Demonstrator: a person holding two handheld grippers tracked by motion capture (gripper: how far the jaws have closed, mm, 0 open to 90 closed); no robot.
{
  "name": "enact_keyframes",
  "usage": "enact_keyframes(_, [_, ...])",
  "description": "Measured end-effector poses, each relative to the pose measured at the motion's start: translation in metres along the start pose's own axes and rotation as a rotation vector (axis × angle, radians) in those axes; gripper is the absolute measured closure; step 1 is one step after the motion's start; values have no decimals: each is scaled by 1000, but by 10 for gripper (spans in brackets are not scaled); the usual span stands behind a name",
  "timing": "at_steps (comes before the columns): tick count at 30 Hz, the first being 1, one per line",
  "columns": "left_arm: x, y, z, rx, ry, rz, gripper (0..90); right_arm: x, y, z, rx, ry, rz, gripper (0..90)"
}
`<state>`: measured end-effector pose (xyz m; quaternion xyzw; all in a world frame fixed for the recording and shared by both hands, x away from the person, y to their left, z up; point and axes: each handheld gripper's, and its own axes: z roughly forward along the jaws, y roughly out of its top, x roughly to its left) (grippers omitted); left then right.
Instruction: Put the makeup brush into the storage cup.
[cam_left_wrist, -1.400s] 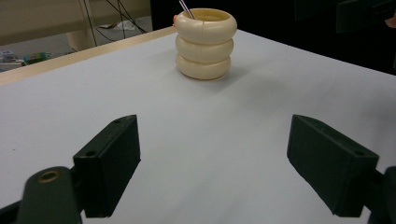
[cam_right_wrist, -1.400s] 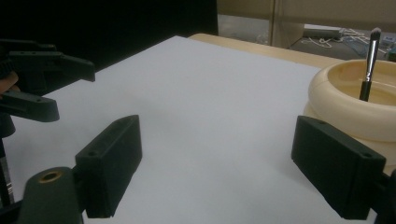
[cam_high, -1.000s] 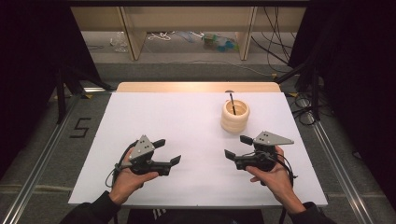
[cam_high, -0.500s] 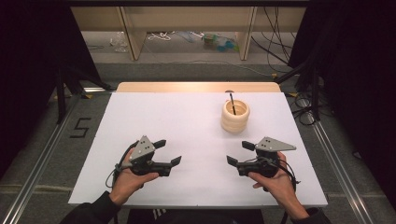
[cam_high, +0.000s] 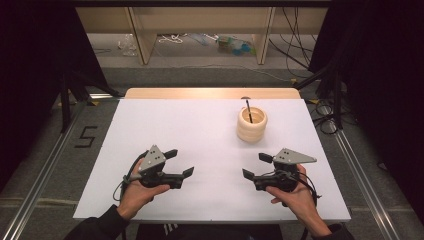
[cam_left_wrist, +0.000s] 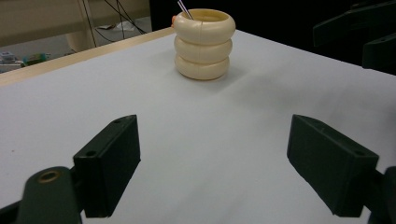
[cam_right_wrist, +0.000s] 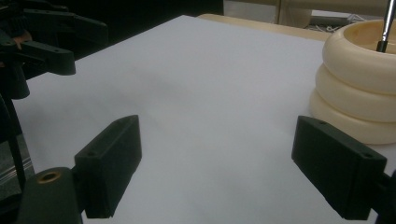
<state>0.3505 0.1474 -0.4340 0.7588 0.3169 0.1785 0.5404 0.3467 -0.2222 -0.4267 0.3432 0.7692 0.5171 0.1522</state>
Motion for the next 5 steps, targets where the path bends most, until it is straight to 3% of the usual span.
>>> enact_keyframes(5, [0,0,1,-1,0,-8,174,0,-1,0,6,2,3,171])
